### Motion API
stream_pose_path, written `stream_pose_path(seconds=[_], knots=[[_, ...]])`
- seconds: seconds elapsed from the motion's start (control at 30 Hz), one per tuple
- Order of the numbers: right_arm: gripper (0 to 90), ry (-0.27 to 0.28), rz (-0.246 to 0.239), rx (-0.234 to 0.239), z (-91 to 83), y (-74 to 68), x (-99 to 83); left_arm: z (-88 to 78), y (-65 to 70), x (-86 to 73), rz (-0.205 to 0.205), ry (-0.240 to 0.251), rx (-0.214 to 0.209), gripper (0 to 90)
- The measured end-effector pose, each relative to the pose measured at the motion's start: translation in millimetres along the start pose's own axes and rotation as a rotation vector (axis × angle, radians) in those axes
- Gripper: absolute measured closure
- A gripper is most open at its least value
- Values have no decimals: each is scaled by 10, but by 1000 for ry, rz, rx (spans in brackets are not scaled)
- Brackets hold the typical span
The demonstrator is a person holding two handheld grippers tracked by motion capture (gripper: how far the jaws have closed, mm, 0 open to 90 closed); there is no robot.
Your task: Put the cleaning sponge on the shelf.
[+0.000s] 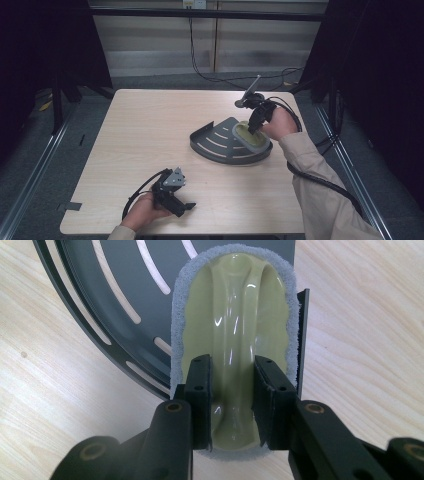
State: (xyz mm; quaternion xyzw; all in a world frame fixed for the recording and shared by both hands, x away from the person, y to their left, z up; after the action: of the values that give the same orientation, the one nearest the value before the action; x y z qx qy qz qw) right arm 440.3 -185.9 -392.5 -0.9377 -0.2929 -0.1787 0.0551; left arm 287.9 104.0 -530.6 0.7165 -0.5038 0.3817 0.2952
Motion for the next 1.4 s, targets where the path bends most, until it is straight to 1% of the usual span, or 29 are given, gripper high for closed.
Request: stream_pose_path(seconds=[0.17, 0.33, 0.6, 1.23, 1.4], knots=[[709, -3, 14, -1, 75, 20, -7, 0, 0, 0, 0, 0, 0, 0], [709, -5, 22, -4, 111, 34, -6, 1, -1, -1, 1, 1, 0, 0], [709, 6, 34, 2, 184, 36, -6, 0, 0, -1, 0, 0, 0, 0], [709, 4, 55, 5, 291, 99, -51, -1, -2, -1, 4, -2, 2, 0], [709, 4, 60, 9, 316, 104, -57, 0, 1, 0, 0, 0, 3, 0]])
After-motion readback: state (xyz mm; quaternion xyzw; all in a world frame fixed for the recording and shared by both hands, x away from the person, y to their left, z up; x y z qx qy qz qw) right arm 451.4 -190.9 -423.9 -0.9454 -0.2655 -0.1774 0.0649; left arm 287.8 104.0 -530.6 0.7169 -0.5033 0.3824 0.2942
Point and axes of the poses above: each handheld gripper's, and its own axes: z roughly forward along the jaws, x roughly out of its top, y roughly to its right, the point moved 3 cm from there along z, roughly forward along the jaws, and after that the axes turned 13 degrees about y, right-handed, at the moved point
